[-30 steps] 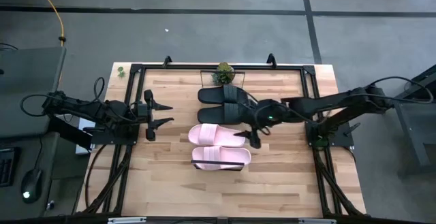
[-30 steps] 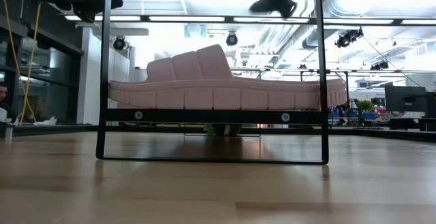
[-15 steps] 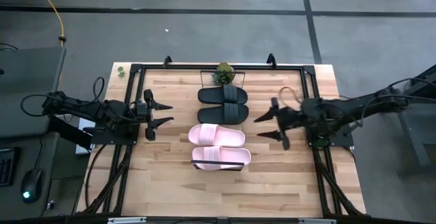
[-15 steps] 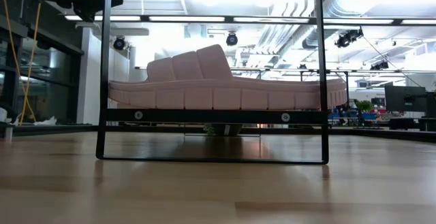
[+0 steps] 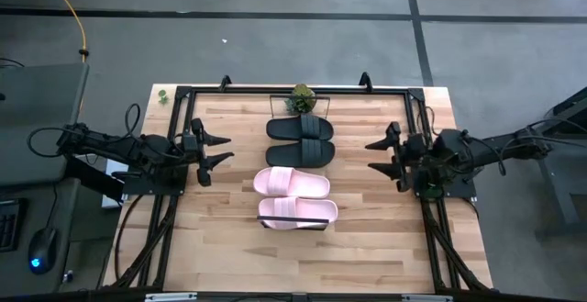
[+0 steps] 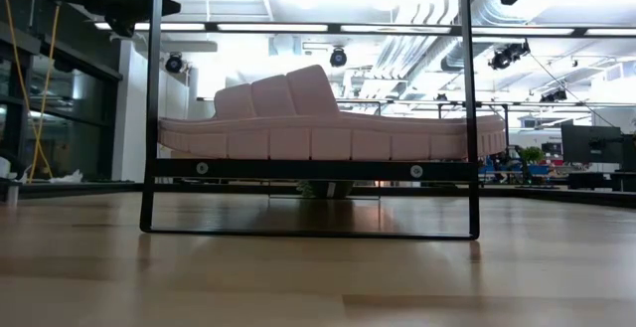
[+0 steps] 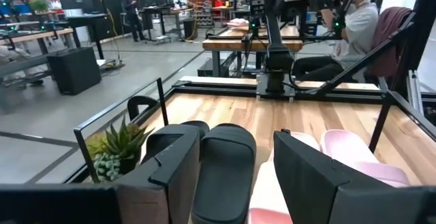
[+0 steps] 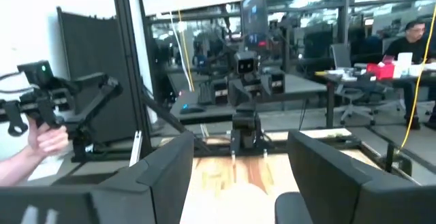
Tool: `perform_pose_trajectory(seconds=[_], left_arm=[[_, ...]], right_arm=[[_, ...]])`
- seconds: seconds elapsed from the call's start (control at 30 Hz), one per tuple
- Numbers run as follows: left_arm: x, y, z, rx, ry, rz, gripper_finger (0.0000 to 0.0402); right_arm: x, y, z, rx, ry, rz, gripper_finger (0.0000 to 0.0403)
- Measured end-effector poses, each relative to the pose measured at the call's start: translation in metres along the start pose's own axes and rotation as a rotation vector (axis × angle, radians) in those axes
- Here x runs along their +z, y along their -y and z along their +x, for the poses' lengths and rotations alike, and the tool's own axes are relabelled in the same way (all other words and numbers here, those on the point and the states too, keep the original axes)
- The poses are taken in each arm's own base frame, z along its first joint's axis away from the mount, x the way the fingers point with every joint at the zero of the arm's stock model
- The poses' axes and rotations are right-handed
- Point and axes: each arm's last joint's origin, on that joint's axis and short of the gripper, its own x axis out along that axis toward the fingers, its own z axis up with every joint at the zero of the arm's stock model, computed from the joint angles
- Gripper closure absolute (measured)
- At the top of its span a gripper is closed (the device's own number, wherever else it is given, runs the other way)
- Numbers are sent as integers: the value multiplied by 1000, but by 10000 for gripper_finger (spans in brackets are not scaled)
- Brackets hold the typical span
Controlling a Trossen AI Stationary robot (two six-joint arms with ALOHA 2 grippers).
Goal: Pick and place slides into the shelf
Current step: Return to Home Position
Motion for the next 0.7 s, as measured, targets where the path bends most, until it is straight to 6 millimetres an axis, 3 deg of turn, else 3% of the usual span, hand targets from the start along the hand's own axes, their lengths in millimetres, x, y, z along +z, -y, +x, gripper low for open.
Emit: perform_pose_trajectory(seconds=[0.53,0.7], left_arm=[[-6,-2,0,68,-54,-23,229],[-17,-1,2,83,-54,-31,229]], right_arm=[[-8,2,-13,-13,38,-27,174],[-9,2,-13,3,37,-30,174]])
